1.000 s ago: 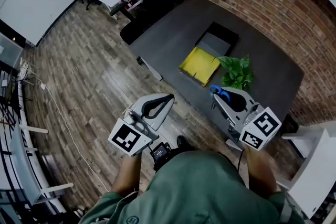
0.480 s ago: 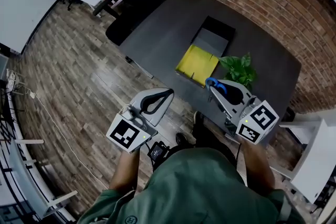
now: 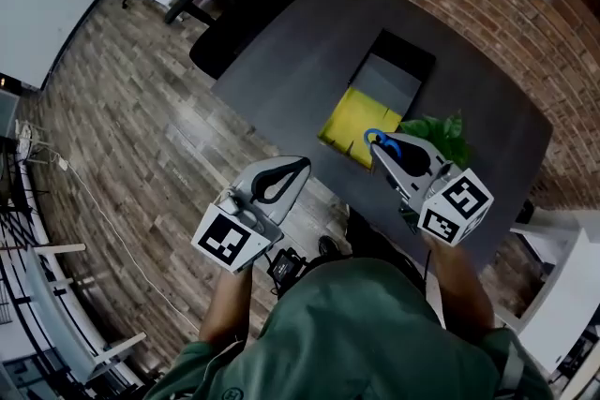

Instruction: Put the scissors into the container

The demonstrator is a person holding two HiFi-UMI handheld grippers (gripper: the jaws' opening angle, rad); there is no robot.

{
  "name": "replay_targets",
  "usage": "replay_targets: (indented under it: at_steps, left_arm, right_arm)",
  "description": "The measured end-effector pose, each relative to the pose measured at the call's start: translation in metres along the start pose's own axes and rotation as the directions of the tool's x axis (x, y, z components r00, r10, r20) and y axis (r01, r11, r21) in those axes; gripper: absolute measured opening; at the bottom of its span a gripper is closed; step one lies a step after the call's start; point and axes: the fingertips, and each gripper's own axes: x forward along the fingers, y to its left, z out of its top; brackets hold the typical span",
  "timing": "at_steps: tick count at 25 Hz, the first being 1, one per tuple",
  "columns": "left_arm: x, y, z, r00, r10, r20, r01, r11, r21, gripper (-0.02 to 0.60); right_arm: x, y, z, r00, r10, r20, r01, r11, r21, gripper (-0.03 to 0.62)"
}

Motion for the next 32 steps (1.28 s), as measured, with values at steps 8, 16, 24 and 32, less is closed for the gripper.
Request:
replay_targets:
  at_steps: [8, 16, 24, 32]
  left_arm:
    - [0.038, 0.027, -0.022, 0.999, 0.000, -0.040, -0.002, 0.999, -0.054, 0.003]
    - [0.059, 0.052, -0.049, 0.997, 0.014, -0.076, -0.024, 0.992, -0.121, 0.003]
    - [0.075, 0.073, -0.078, 0.993, 0.028, -0.119, -0.050, 0.982, -0.182, 0.003]
    - [0.101, 0.110, -0.103, 0.986, 0.040, -0.159, -0.077, 0.970, -0.229, 0.003]
  right_arm:
    - [0.032, -0.057, -0.018, 0.999, -0.022, -0.041, 0.023, 0.999, 0.028, 0.048]
    - [0.067, -0.104, -0.052, 0.993, -0.056, -0.105, 0.058, 0.998, 0.018, 0.049]
    - [0.097, -0.146, -0.089, 0.979, -0.094, -0.180, 0.096, 0.995, 0.002, 0.049]
    - [0.140, -0.188, -0.123, 0.961, -0.107, -0.256, 0.101, 0.994, -0.037, 0.049]
